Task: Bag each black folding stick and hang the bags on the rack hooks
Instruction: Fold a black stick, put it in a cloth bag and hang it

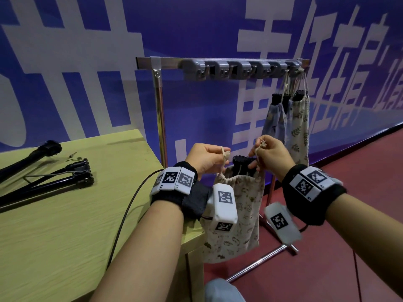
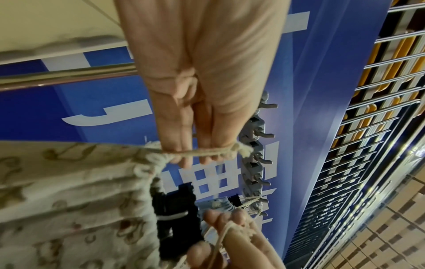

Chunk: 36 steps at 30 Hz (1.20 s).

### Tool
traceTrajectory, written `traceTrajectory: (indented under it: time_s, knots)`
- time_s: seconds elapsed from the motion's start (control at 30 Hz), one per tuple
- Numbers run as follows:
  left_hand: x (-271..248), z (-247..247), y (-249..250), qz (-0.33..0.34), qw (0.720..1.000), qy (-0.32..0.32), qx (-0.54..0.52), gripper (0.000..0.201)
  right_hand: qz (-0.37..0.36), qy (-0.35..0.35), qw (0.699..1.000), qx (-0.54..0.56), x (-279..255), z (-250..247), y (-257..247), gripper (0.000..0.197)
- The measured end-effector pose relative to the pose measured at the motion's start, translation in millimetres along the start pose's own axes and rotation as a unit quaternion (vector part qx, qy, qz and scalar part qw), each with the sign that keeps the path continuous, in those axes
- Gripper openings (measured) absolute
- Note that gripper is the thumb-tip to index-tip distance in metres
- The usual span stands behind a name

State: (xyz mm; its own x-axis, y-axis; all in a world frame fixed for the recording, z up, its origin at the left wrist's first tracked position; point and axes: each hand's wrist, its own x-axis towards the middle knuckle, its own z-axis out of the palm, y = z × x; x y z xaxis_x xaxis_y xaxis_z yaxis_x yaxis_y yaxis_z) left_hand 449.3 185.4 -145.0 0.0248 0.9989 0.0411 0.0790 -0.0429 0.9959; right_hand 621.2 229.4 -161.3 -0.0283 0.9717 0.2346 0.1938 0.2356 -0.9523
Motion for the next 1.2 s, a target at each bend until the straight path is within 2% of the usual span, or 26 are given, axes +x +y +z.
traceTrajectory:
  time_s: [0.13, 0.3, 0.4, 0.5, 0.67, 0.77, 0.83, 0.87, 0.93, 1.03, 1.1, 1.2]
  knots:
    - [5, 0, -1, 0.008, 0.999, 0.026, 0.039, 0.023, 0.017, -0.018, 0.995, -0.092, -4, 0, 4, 0.031]
    - [3, 2, -2, -0.013, 0.995, -0.013, 0.096, 0.023, 0.023, -0.064, 0.987, -0.146, -8, 3, 1, 0.029]
    - [4, 1, -1, 0.003, 0.998, -0.010, 0.062, 0.018, 0.020, -0.064, 0.992, -0.106, -8, 2, -2, 0.028]
    - [3, 0, 6, 0.023, 0.999, -0.003, -0.039, 0.029, 0.036, -0.056, 0.998, -0.001, -9, 1, -11, 0.025]
    - [-5, 1, 16, 0.064, 0.990, -0.045, -0.114, 0.034, 0.016, -0.060, 0.998, 0.022, -12, -5, -28, 0.025]
    - [-4, 6, 14, 0.019, 0.996, -0.046, -0.075, 0.028, -0.002, -0.049, 0.993, -0.109, -10, -9, -25, 0.031]
    - [-1, 9, 7, -0.031, 0.998, -0.050, -0.004, 0.020, 0.024, -0.058, 0.976, -0.208, -10, -7, -12, 0.031]
    - [-2, 10, 6, -0.044, 0.996, -0.070, 0.028, 0.021, 0.039, -0.059, 0.973, -0.222, -10, -5, -5, 0.031]
    - [-6, 13, 6, -0.057, 0.990, -0.104, 0.069, 0.028, 0.067, -0.042, 0.982, -0.174, -8, -2, 6, 0.029]
    - [-5, 13, 8, -0.062, 0.992, -0.089, 0.061, 0.021, 0.077, 0.025, 0.991, -0.103, -5, -2, 10, 0.027]
    - [-3, 10, 7, -0.072, 0.995, -0.062, 0.029, 0.022, 0.046, 0.052, 0.990, -0.122, -3, -4, 14, 0.026]
    - [-5, 10, 9, -0.071, 0.996, -0.053, 0.034, 0.021, -0.029, 0.065, 0.986, -0.154, -8, -1, 19, 0.020]
